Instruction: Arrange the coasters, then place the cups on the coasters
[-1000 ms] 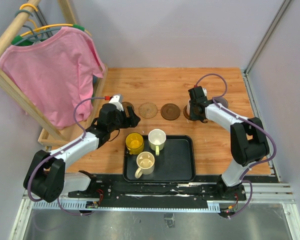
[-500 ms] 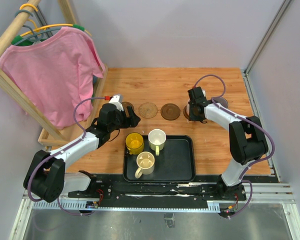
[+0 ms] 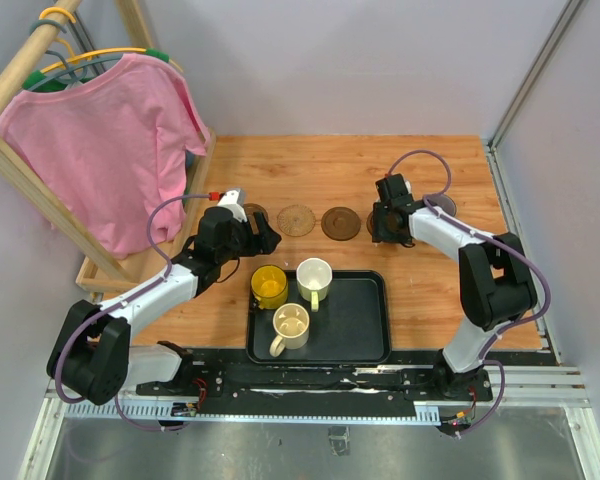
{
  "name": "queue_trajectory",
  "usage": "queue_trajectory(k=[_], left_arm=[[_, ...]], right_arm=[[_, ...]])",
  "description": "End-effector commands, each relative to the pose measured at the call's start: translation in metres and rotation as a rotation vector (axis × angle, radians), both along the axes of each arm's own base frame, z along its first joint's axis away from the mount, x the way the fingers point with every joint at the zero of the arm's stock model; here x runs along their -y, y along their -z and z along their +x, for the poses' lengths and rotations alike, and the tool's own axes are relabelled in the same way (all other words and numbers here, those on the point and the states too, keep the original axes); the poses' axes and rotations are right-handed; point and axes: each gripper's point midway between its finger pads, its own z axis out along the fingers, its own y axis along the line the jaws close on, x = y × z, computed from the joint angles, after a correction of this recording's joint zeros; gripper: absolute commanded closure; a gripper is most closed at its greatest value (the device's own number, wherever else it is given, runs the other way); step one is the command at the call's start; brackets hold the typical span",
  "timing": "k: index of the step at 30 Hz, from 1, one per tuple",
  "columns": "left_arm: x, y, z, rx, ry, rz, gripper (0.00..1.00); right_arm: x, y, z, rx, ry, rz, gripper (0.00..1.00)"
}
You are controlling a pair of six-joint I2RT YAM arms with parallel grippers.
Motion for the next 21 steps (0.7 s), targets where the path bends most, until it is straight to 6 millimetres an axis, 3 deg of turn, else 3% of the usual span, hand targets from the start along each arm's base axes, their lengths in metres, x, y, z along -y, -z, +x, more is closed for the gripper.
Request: queue_trajectory(k=[1, 4, 11, 13, 18, 21], left_arm=[[0.001, -0.005, 0.001, 0.025, 0.002, -0.014, 0.21], [0.000, -0.007, 0.001, 0.030, 0.001, -0.016, 0.21], [-0.001, -0.012, -0.002, 0.045, 0.002, -0.022, 0.21], [-0.001, -0.012, -0.002, 0.048, 0.003, -0.021, 0.21], [0.001, -0.012, -0.003, 0.048, 0.018, -0.022, 0.21], [0.002, -0.011, -0.004, 0.047, 0.025, -0.020, 0.21]], right_arm=[[0.009, -0.012, -0.012, 0.014, 0.017, -0.040, 0.45], [0.009, -0.022, -0.020, 0.028, 0.013, -0.063, 0.44], [-0.005, -0.070, -0.047, 0.140, -0.035, -0.080, 0.39], [-0.014, -0.084, -0.059, 0.182, -0.065, -0.046, 0.29], [-0.053, -0.096, -0.097, 0.224, -0.190, 0.080, 0.02], [-0.077, -0.099, -0.117, 0.236, -0.273, 0.157, 0.02]])
